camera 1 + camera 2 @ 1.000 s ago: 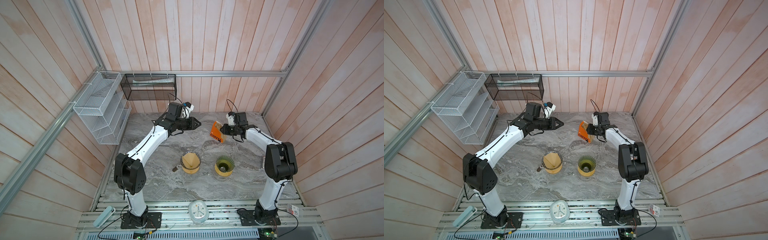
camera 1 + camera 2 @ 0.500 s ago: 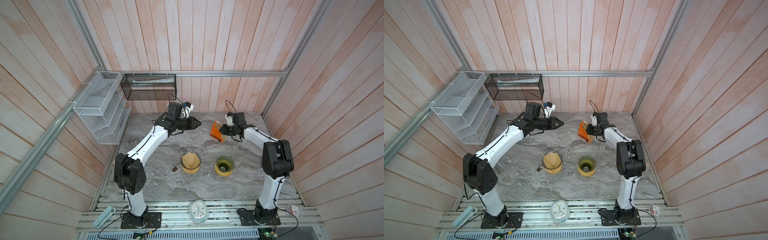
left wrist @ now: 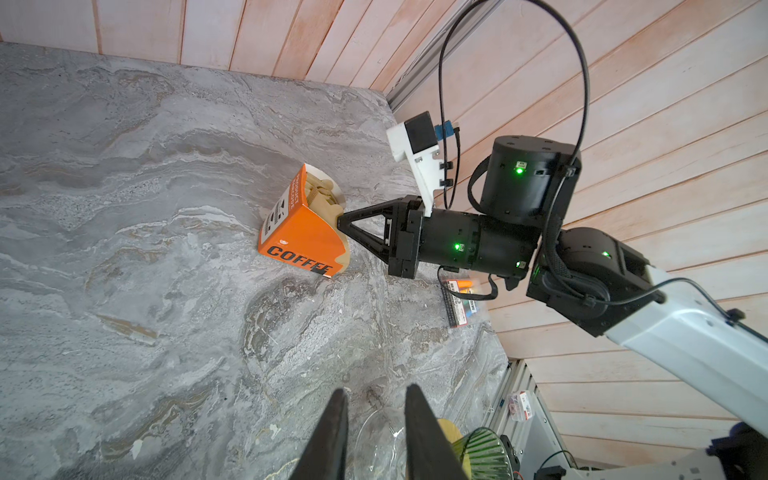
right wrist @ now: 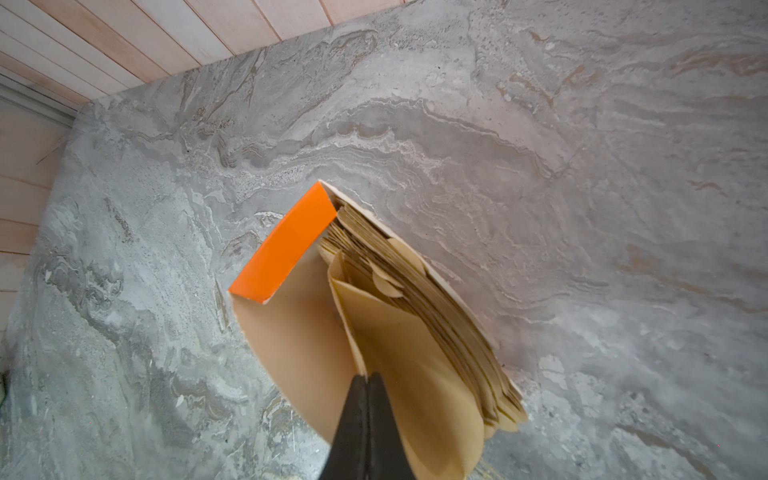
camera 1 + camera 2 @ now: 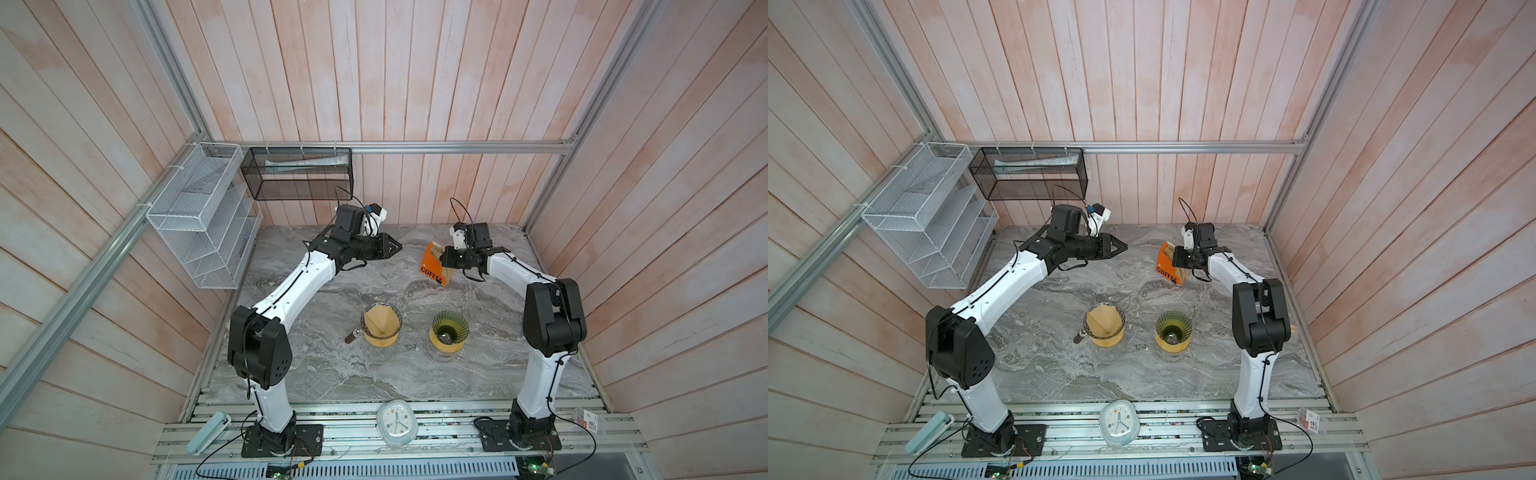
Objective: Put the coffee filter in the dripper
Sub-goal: 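Close the right gripper on a paper filter in the orange box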
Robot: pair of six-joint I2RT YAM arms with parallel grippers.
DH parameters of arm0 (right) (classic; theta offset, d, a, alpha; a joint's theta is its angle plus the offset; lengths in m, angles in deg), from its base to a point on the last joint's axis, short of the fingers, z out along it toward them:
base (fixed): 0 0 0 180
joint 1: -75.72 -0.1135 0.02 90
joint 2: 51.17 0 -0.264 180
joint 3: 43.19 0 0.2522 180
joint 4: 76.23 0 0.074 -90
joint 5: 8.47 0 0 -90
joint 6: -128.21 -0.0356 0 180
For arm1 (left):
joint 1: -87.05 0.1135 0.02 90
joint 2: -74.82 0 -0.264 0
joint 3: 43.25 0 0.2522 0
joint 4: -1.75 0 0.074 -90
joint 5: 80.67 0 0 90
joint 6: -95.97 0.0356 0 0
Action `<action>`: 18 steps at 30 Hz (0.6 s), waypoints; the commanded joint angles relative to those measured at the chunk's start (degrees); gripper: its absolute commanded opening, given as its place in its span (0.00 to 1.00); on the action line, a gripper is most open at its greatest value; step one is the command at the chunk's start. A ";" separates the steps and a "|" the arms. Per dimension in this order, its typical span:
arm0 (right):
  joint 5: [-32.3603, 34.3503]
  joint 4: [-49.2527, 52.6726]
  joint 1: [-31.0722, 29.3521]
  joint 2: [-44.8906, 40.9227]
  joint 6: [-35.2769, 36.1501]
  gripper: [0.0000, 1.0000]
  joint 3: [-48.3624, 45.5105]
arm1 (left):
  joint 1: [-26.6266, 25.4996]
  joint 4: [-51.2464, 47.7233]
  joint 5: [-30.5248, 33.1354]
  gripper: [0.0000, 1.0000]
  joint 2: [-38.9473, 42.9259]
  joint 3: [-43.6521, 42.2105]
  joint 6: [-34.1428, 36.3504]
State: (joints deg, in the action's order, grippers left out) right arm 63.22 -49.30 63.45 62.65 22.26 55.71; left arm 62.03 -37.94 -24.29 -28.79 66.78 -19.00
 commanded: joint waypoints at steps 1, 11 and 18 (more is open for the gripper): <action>-0.33 0.85 -0.02 0.78 0.87 0.00 1.49 | 0.40 1.18 -1.00 0.27 0.03 -1.20 -0.11; 0.41 1.95 -0.02 -1.28 1.19 0.00 1.75 | 0.54 2.25 -1.09 0.27 1.00 -2.58 -0.43; 0.99 3.68 -0.03 -3.64 1.44 0.00 1.80 | 0.58 2.94 -1.44 0.27 1.63 -3.34 -0.72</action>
State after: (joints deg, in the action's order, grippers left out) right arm 63.59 -47.40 63.45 61.99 22.83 56.02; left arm 62.29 -36.43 -24.86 -28.68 64.31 -19.33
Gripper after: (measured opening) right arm 0.042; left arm 0.275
